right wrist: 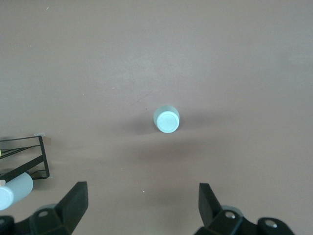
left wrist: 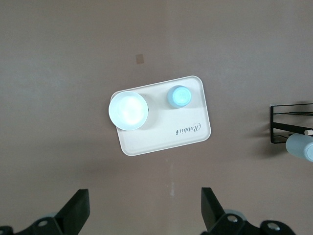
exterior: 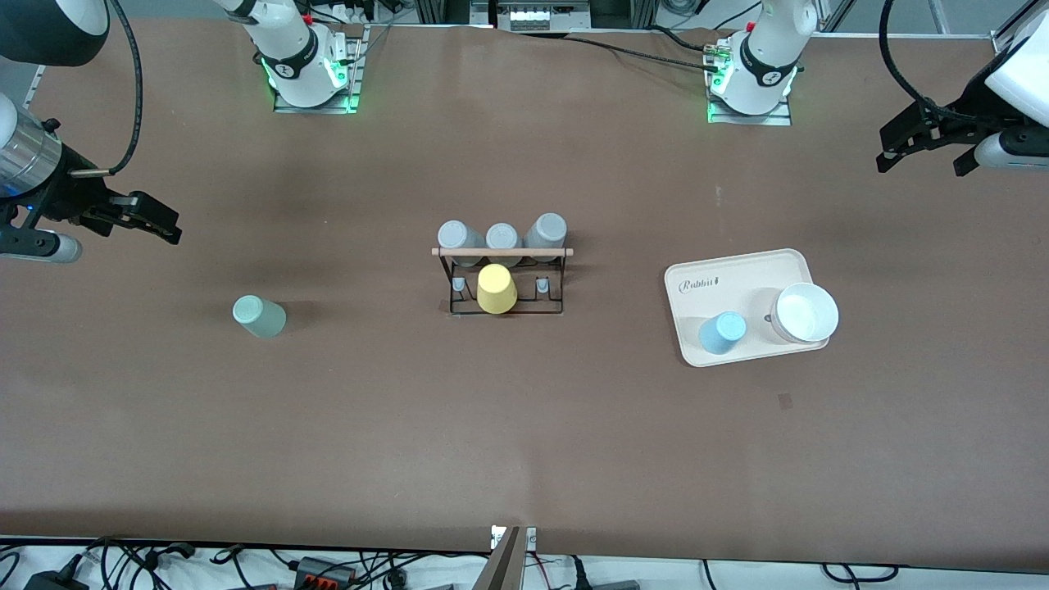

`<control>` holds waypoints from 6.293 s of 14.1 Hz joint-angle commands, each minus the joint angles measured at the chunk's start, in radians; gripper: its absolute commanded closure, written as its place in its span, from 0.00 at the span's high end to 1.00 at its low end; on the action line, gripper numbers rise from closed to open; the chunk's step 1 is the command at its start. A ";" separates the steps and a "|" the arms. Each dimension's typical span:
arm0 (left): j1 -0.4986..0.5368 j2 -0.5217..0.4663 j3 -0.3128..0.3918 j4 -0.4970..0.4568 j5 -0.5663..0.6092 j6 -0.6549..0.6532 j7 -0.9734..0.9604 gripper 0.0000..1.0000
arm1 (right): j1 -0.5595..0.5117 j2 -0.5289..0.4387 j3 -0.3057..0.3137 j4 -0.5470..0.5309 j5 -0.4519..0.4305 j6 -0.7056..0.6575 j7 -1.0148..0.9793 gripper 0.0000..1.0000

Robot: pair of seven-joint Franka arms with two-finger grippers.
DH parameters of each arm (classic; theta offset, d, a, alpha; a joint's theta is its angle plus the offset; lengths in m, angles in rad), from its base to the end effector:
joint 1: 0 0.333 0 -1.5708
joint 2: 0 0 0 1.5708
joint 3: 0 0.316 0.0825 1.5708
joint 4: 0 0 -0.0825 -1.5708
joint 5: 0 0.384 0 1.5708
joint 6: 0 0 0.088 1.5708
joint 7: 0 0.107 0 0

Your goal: Hang scattered cups on rack with three cups

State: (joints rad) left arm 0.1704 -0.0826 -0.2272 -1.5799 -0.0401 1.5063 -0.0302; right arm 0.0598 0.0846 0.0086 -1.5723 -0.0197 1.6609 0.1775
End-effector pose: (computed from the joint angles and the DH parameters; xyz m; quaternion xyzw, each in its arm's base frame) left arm 0.5213 -0.0398 0.6578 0.9998 -0.0143 0.0030 0.0108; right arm 0.5858 0.0380 0.5834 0.9985 -0.0537 0.0031 0.0091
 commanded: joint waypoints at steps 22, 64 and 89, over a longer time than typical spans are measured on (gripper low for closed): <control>-0.045 0.380 -0.053 -0.295 0.068 0.686 -0.025 1.00 | 0.000 -0.011 -0.001 -0.006 -0.013 0.008 0.003 1.00; -0.523 0.720 -0.204 0.299 0.190 0.460 -0.773 0.02 | -0.014 -0.008 -0.007 -0.003 -0.002 0.008 -0.010 1.00; -0.172 0.423 -0.208 0.293 0.261 0.066 -0.670 1.00 | -0.084 0.339 -0.010 -0.408 -0.017 0.692 -0.277 1.00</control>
State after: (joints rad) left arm -0.0474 0.3903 -0.4228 -1.2570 0.2212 1.6221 -0.7921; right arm -0.0112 0.4289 -0.0087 -1.9630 -0.0241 2.3339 -0.0786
